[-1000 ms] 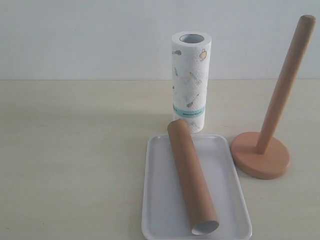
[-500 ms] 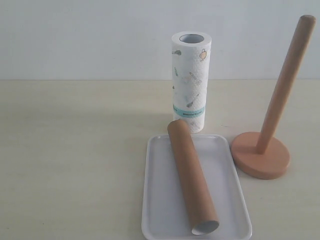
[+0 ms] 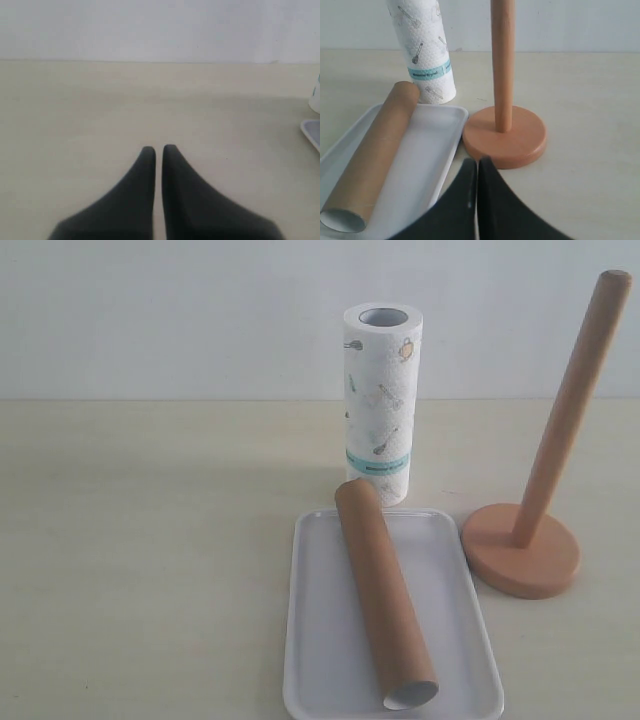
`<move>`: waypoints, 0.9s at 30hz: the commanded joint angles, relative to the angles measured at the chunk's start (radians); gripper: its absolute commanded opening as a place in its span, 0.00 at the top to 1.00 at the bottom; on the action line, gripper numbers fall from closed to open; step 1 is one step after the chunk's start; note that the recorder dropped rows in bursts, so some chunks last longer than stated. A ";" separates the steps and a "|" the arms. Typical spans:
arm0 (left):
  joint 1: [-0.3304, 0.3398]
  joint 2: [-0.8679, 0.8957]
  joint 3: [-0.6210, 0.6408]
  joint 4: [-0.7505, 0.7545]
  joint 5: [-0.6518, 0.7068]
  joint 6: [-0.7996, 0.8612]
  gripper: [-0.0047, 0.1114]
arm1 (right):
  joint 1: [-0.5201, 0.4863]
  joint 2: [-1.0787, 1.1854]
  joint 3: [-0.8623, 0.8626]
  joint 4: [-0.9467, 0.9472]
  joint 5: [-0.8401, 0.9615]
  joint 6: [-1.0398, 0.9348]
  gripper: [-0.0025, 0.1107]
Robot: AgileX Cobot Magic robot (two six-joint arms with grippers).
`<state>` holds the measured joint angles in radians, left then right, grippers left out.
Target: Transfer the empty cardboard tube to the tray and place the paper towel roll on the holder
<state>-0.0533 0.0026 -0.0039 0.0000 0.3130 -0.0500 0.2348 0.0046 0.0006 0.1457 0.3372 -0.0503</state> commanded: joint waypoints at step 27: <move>0.002 -0.003 0.004 -0.008 -0.006 0.003 0.92 | -0.066 -0.005 -0.001 0.000 0.018 -0.062 0.98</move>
<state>-0.0533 0.0026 -0.0039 0.0000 0.3130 -0.0500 0.1738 0.0046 0.0006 0.1457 0.3559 -0.1108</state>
